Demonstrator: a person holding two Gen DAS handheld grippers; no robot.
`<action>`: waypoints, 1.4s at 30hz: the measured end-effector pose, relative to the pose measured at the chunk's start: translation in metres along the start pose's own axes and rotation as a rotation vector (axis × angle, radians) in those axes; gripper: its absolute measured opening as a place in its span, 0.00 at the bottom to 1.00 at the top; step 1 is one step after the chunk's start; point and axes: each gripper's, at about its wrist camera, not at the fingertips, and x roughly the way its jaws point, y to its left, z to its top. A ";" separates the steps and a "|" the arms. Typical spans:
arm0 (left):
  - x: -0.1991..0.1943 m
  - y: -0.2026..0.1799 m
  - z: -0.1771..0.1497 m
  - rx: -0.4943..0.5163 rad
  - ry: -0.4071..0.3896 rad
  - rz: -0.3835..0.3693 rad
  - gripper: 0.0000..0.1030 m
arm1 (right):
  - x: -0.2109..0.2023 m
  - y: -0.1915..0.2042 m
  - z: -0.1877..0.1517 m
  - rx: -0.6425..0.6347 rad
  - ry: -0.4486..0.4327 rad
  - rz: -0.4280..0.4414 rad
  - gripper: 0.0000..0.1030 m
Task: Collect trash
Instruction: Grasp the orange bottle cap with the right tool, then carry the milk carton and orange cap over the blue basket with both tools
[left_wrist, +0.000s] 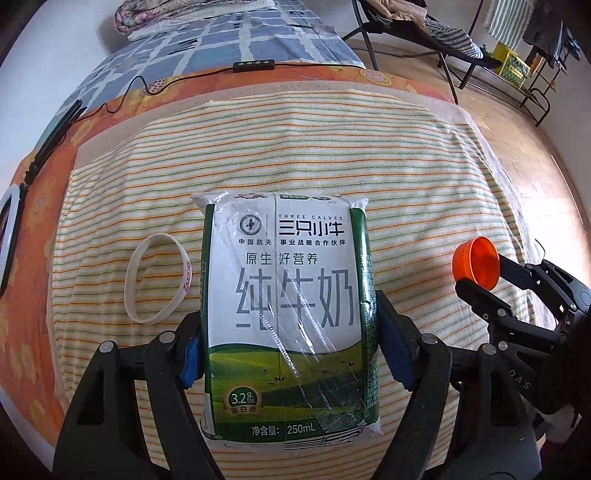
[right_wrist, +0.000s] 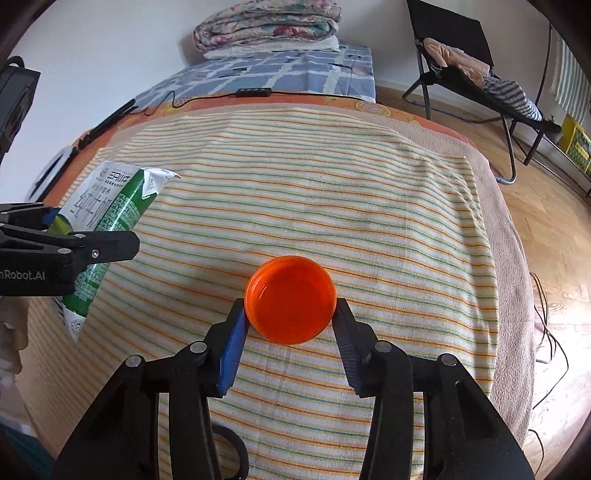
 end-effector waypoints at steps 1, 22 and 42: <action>-0.006 0.001 -0.004 -0.002 -0.004 -0.002 0.76 | -0.006 0.001 0.000 -0.004 -0.005 0.004 0.43; -0.139 0.012 -0.155 0.049 -0.071 0.001 0.76 | -0.143 0.073 -0.070 -0.097 -0.055 0.116 0.43; -0.140 0.002 -0.307 0.075 0.035 -0.030 0.76 | -0.181 0.133 -0.180 -0.178 0.003 0.187 0.43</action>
